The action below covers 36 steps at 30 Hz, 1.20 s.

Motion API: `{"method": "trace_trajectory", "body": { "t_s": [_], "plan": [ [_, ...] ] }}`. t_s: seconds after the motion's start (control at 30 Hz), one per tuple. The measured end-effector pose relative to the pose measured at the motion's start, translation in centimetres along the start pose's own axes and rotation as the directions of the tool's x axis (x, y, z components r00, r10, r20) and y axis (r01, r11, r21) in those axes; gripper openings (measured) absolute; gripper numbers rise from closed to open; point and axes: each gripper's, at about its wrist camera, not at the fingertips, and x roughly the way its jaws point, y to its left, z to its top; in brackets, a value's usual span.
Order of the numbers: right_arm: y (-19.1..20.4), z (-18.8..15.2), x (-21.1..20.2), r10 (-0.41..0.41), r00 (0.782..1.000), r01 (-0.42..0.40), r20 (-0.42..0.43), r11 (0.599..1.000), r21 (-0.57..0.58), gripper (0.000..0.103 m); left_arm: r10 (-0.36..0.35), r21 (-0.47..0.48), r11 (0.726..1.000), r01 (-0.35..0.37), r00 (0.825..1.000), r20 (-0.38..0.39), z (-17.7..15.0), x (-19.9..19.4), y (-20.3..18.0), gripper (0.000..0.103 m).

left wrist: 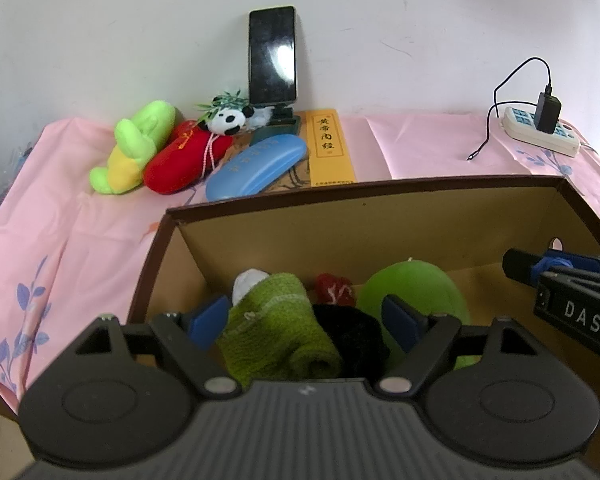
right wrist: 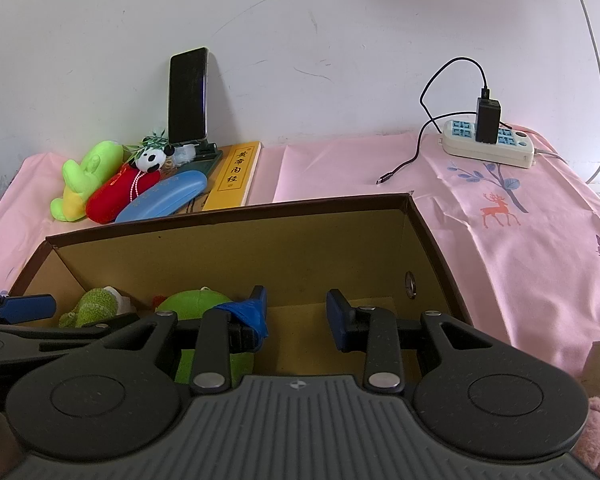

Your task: Organize soft objects

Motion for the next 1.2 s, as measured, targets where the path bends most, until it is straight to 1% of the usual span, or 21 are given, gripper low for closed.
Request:
{"method": "trace_trajectory", "body": {
  "t_s": [1.2],
  "plan": [
    [0.36,-0.03,-0.04,0.001,1.0,-0.001,-0.002,1.0,0.003,0.016,-0.008,-0.004,1.0,0.008,1.0,-0.002,-0.03,0.06,0.04,0.084]
  ]
}}
